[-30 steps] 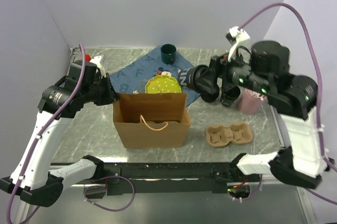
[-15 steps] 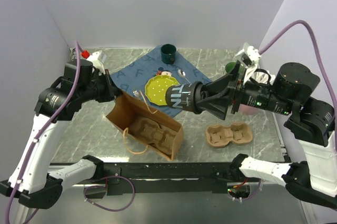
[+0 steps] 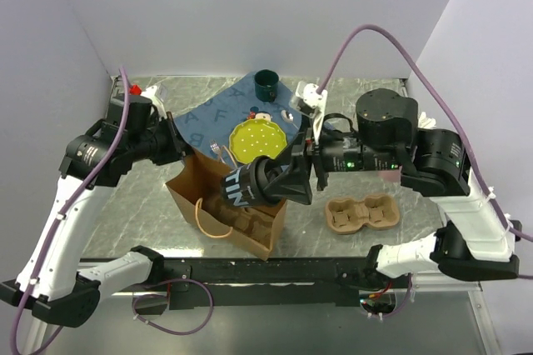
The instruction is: Pack the takeout coffee
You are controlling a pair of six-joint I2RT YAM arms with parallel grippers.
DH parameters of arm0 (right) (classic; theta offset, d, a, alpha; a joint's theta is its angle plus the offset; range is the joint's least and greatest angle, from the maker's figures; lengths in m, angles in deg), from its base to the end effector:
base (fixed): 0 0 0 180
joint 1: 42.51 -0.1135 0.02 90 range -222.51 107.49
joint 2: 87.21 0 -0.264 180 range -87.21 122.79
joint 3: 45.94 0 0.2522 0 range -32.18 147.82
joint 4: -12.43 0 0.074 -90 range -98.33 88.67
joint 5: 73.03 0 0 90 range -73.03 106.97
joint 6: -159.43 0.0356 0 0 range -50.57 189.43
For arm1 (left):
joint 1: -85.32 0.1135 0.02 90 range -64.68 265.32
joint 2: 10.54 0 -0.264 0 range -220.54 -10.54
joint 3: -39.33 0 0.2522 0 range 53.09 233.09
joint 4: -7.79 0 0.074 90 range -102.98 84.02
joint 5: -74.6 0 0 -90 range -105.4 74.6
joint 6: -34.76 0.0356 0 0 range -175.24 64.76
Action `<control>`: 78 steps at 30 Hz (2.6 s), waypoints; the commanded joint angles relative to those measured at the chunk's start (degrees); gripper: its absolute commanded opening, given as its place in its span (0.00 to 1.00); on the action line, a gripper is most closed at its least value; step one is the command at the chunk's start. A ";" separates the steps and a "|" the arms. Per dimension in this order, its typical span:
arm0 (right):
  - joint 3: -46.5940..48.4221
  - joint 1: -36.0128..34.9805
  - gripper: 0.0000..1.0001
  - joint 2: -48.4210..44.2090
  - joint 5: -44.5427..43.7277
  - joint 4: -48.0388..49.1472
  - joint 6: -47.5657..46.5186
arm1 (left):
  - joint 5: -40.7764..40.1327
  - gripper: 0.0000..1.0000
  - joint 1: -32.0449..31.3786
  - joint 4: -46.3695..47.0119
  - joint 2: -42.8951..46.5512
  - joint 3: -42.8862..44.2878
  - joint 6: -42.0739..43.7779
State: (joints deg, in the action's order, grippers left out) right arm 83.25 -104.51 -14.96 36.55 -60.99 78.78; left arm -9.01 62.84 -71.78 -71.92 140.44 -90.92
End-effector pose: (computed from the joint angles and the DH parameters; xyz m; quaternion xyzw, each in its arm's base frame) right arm 0.0741 0.1647 0.5458 -0.4413 0.6625 0.4546 0.3996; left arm 0.1569 -0.0692 0.4364 -0.0805 0.9010 -0.2498 0.3453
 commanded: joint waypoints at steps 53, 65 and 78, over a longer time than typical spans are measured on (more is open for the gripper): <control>2.60 -18.60 0.45 20.92 -34.16 -25.77 4.89 | 2.92 0.53 -0.11 -11.11 7.33 -2.97 6.49; 2.34 -17.64 0.44 18.72 -48.12 -30.25 9.46 | 13.37 0.01 -0.20 11.79 11.90 -6.83 4.31; 4.44 -12.89 0.45 16.35 -58.24 -30.25 8.59 | 14.52 0.01 -0.20 31.96 16.56 -14.58 7.55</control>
State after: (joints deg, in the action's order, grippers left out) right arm 85.27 -118.67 2.48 -16.09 -79.16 87.74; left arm 4.26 62.84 -49.07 -56.34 126.78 -85.15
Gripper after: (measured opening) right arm 0.752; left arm 0.020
